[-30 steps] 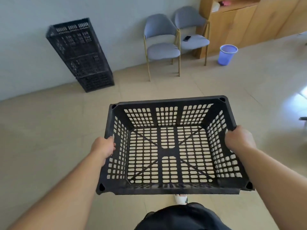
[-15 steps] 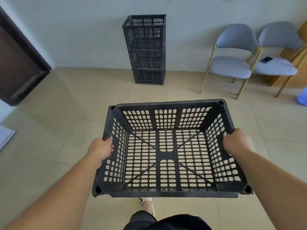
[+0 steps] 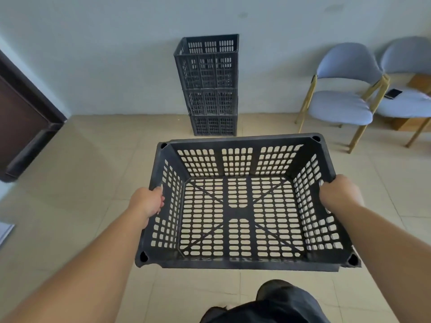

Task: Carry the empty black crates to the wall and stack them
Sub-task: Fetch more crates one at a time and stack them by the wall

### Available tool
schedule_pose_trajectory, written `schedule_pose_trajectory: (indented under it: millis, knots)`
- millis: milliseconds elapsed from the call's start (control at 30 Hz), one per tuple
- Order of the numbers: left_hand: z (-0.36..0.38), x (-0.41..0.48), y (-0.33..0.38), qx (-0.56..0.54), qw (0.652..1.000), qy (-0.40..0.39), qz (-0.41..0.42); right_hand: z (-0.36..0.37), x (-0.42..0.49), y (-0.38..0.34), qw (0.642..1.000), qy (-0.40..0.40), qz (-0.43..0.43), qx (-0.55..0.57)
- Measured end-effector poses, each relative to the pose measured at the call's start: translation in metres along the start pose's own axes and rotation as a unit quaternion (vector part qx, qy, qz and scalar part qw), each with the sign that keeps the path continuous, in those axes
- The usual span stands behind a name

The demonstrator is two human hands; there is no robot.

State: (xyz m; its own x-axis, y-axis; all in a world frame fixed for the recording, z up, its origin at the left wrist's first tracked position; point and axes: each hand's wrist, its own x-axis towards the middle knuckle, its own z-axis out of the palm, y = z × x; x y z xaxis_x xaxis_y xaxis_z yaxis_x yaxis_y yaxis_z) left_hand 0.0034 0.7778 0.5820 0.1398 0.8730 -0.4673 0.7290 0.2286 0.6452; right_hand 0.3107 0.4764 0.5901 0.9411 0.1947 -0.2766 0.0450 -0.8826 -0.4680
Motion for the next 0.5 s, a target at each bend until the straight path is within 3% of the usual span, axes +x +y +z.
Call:
schedule_pose_trajectory:
  millis: [333,500]
  knots:
    - [0.037,0.143,0.132,0.012,1.0,0.025,-0.008,0.018,0.173,-0.118,0.999,-0.027,0.012,0.013]
    - [0.038,0.192,0.19,-0.026,0.998,0.046,-0.021,0.012,0.252,-0.196,0.998,-0.044,-0.038,-0.001]
